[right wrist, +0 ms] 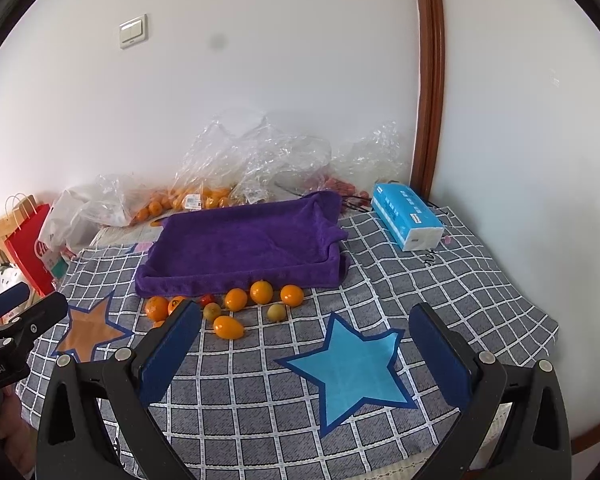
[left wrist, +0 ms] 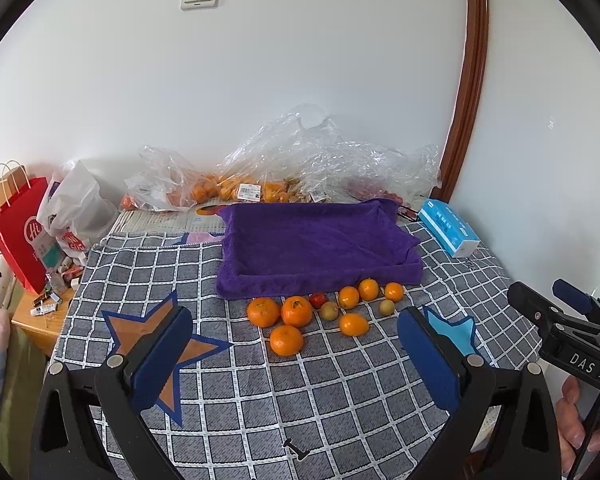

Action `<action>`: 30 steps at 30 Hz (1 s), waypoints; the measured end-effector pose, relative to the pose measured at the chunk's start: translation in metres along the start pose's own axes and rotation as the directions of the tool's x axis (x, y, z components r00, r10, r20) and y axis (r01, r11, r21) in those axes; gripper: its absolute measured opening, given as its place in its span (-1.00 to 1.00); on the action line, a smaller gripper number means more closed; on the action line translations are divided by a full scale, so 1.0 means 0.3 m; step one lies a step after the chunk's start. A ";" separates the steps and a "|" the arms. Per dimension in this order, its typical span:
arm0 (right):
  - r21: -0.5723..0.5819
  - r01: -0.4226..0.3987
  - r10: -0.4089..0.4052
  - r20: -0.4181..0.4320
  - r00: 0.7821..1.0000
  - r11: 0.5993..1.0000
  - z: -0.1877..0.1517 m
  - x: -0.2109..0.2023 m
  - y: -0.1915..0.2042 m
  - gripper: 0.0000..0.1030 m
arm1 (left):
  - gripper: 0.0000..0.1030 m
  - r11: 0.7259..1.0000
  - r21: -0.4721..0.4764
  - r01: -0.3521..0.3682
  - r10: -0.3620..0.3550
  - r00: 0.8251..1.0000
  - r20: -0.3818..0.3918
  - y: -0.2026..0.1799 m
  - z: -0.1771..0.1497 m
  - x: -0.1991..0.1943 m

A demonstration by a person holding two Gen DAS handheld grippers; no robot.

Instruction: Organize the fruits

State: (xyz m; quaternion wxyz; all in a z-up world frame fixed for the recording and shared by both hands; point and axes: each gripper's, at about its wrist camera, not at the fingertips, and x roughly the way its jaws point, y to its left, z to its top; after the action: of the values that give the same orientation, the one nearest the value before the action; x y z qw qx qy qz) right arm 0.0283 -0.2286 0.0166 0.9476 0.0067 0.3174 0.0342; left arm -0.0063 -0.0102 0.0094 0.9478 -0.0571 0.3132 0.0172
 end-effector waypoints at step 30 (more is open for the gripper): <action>-0.010 -0.025 0.025 0.014 1.000 1.000 0.003 -0.041 0.000 0.99 | 0.99 1.000 0.002 -0.003 0.003 1.000 0.009 -0.010 0.010 -0.033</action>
State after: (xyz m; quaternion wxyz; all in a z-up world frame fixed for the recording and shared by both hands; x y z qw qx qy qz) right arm 0.0191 -0.2296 0.0247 0.9494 0.0064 0.3105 0.0476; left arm -0.0123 -0.0128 0.0181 0.9493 -0.0555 0.3088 0.0183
